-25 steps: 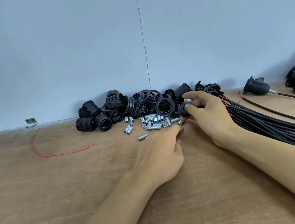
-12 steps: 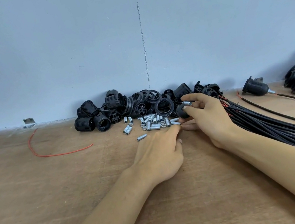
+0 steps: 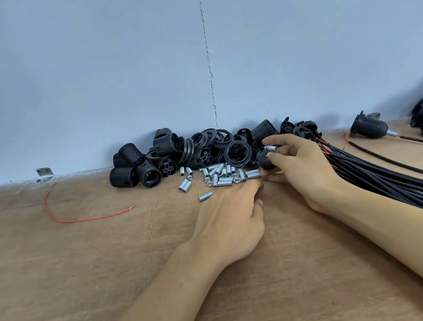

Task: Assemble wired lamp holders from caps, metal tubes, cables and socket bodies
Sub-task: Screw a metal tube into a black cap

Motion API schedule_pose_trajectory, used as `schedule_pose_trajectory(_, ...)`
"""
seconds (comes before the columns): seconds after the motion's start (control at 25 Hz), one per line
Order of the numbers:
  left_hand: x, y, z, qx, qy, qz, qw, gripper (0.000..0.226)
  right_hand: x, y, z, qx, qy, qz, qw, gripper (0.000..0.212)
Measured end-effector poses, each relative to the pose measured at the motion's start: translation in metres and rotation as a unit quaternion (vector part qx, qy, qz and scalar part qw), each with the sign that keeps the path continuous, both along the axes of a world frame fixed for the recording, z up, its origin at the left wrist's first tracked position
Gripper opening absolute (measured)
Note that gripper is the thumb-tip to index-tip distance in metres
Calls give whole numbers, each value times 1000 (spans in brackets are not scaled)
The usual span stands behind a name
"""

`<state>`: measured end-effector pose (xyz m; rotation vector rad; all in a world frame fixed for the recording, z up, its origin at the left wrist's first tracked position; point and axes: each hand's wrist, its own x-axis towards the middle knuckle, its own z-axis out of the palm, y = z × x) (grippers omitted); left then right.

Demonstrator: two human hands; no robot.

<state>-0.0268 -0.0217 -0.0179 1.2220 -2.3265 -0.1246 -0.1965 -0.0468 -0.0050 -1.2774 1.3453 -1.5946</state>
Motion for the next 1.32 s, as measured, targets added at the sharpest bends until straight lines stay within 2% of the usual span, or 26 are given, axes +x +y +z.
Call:
schedule_pose_trajectory(0.28,-1,-2,-1,10,-8,7,1000,37,-1,-3,-1,-26,59,-26,998,30)
schedule_pose_trajectory(0.44,-2,-3,1,16,-17,10,1000,31,4,-1,-1,-21,29,16,999,31)
schedule_pose_trajectory(0.68,-1,-2,2,16,-7,10,1000,31,3,1,0,-18,10,22,1000,31)
schedule_pose_trajectory(0.88,-2,-2,2,21,-12,14,1000,36,4,1,0,-16,6,34,999,28)
schedule_pose_trajectory(0.96,-1,-2,2,15,-3,12,1000,36,2,0,0,-19,36,12,999,28)
schedule_pose_trajectory(1.08,2,1,1,18,59,5,998,33,2,4,3,-23,74,-6,997,30)
schedule_pose_trajectory(1.2,6,1,2,60,204,30,977,28,7,10,5,-44,111,-7,993,29)
schedule_pose_trajectory(1.32,8,0,1,84,285,34,954,43,18,18,5,-59,166,5,984,29)
